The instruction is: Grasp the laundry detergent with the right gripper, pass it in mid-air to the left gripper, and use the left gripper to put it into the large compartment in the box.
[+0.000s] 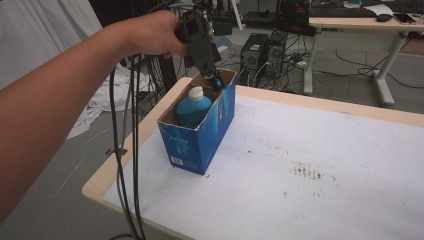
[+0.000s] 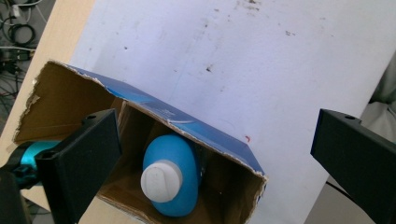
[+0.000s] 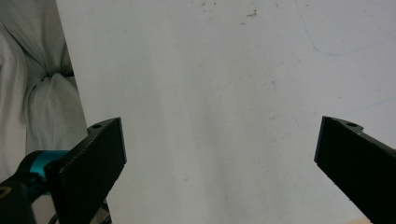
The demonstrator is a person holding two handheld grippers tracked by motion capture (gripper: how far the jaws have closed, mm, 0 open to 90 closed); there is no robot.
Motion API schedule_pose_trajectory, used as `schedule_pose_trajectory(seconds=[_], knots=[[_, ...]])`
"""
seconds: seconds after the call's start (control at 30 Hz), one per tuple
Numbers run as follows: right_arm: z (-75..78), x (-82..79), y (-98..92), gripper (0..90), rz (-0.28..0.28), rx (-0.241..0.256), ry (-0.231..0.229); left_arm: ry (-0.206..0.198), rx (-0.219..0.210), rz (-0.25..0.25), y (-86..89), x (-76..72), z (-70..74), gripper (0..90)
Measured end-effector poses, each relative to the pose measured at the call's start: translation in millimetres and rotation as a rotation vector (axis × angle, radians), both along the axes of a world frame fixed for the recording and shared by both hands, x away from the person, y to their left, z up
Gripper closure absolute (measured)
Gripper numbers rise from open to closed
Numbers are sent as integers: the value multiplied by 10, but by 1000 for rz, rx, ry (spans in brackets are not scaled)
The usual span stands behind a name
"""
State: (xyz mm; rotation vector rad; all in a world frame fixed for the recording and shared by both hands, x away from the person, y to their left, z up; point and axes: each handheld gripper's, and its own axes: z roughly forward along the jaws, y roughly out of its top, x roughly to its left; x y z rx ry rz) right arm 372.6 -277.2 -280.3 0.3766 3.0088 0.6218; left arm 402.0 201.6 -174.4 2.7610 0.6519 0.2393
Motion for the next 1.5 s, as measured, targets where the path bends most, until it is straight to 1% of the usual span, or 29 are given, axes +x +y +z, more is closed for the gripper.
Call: schedule_pose_trajectory(seconds=[0.1,0.17,0.2,0.27,0.47,0.5,0.53,0.6,0.63,0.73,0.8,0.87,1.0,1.13,1.23,1.3,1.37,1.43,1.5], knots=[[6,-6,-3,15,1,4,-2,-3,-2,-9,-44,4,4,16],[13,-12,-5,15,1,9,-6,-15,-1,-13,-76,6,18,16],[17,-17,-6,15,0,10,-7,-11,-5,-15,-89,6,24,16],[21,-22,-8,15,-3,13,-9,-16,1,-31,-126,7,33,16],[25,-22,-4,15,-5,17,-7,-45,10,-40,-301,8,63,17],[25,-22,-4,15,-5,17,-7,-45,10,-40,-301,8,63,17],[26,-19,-2,15,-4,18,-8,-40,-5,-50,-359,6,69,17],[27,-15,2,15,-3,21,-9,-29,-17,-69,-407,3,74,17],[27,-13,2,15,-2,21,-8,-28,-22,-69,-451,4,74,17],[27,-2,-7,15,-4,24,-6,-29,-23,-65,-552,22,70,17],[24,6,-8,15,-3,24,-5,-23,-24,-81,-637,43,54,17],[22,10,-6,15,-4,24,-5,-24,-19,-98,-733,69,24,18],[26,15,-7,15,-10,27,-9,-7,-6,-151,-916,108,-51,17],[25,17,7,15,-10,26,-9,6,-5,-161,-1062,146,-143,17],[28,17,19,15,-12,26,-7,15,2,-175,-1142,165,-211,17],[28,19,24,15,-12,25,-7,12,6,-182,-1182,172,-256,17],[26,21,29,15,-9,25,-8,17,-9,-190,-1210,175,-307,17],[23,26,34,15,-10,23,-7,25,-9,-203,-1235,172,-361,18],[19,29,43,15,-7,22,-2,36,-13,-204,-1272,162,-437,17]])
